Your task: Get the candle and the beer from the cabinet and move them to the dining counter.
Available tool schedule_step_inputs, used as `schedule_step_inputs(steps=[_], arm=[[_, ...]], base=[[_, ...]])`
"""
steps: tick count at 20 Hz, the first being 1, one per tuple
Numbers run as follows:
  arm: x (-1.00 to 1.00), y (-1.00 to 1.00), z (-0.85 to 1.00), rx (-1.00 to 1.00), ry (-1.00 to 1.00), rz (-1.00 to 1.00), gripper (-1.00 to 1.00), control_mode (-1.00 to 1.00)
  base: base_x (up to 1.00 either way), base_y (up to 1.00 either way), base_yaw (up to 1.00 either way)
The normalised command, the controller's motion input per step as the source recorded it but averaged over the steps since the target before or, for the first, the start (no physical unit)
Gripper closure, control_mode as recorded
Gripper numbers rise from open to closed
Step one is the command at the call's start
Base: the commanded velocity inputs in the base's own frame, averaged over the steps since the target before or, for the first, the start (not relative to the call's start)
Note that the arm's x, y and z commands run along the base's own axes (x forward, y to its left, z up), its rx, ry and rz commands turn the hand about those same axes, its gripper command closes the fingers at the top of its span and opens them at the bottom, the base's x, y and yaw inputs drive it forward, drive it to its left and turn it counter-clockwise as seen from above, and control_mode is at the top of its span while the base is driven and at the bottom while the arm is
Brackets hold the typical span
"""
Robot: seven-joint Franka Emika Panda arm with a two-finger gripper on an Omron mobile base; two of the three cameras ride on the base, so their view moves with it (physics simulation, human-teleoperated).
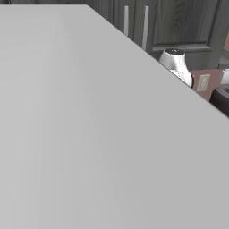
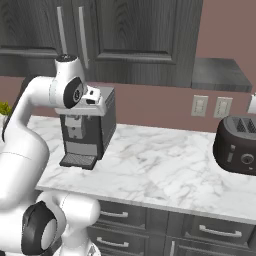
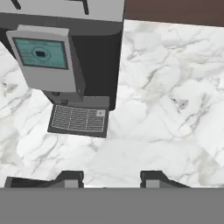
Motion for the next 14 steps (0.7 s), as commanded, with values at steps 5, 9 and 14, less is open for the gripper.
schedule_step_inputs(steps=[5, 9, 14], arm=[[-0.06, 0.32, 0.0, -0.02, -0.02, 0.0, -1.0, -1.0], [-0.32, 0.4, -0.01, -0.01, -0.4, 0.03, -1.0, -1.0], [-0.45, 0.07, 0.1, -0.01, -0.69, 0.06, -1.0, -1.0]], base=[[0.0, 0.0, 0.0], [0.0, 0.0, 0.0], [0.0, 0.0, 0.0]])
